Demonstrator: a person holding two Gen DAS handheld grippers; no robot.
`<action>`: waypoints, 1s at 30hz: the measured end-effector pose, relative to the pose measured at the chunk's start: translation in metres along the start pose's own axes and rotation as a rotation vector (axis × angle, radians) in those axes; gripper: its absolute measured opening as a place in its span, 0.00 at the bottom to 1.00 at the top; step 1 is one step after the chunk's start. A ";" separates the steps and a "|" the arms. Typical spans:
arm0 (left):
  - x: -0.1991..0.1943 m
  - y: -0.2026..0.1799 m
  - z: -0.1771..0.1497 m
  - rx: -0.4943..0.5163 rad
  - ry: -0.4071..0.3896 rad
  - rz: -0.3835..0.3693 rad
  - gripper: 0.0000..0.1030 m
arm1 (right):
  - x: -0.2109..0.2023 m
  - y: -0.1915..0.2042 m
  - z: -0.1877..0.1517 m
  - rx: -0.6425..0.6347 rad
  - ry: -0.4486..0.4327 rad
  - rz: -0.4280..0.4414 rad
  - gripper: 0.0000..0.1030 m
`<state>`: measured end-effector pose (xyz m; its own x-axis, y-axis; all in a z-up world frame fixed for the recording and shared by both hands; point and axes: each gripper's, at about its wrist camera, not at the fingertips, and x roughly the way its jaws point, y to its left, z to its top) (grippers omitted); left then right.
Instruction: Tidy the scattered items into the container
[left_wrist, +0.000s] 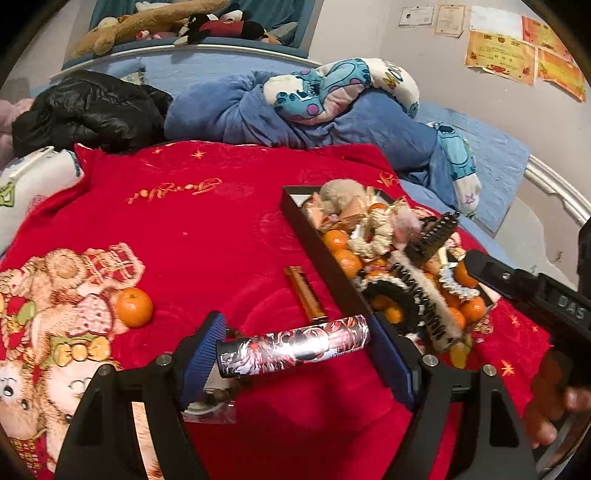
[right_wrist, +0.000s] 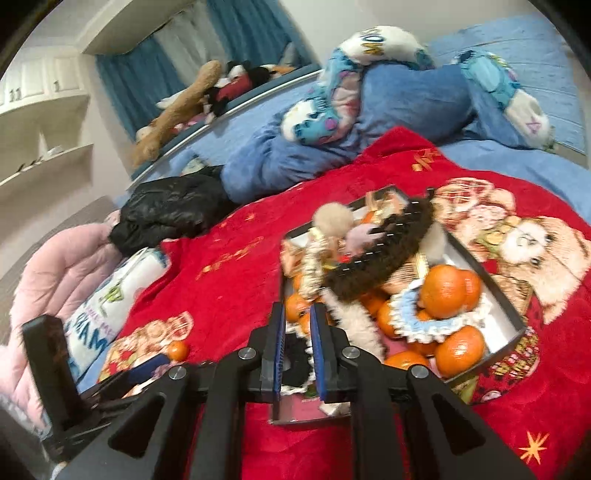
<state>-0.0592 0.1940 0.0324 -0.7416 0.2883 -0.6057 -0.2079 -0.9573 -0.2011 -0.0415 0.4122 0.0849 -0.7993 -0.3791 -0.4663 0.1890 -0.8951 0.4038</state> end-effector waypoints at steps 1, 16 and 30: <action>-0.001 0.003 -0.001 0.013 -0.002 0.020 0.78 | 0.003 0.004 -0.001 -0.011 0.008 0.006 0.16; -0.036 0.081 -0.015 0.025 0.007 0.124 0.78 | 0.107 0.095 -0.030 -0.141 0.197 0.004 0.34; -0.066 0.142 -0.034 -0.022 0.046 0.130 0.78 | 0.177 0.094 -0.050 -0.193 0.313 -0.280 0.34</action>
<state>-0.0181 0.0394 0.0178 -0.7313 0.1633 -0.6623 -0.0978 -0.9860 -0.1351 -0.1362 0.2491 0.0011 -0.6299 -0.1421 -0.7636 0.1164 -0.9893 0.0880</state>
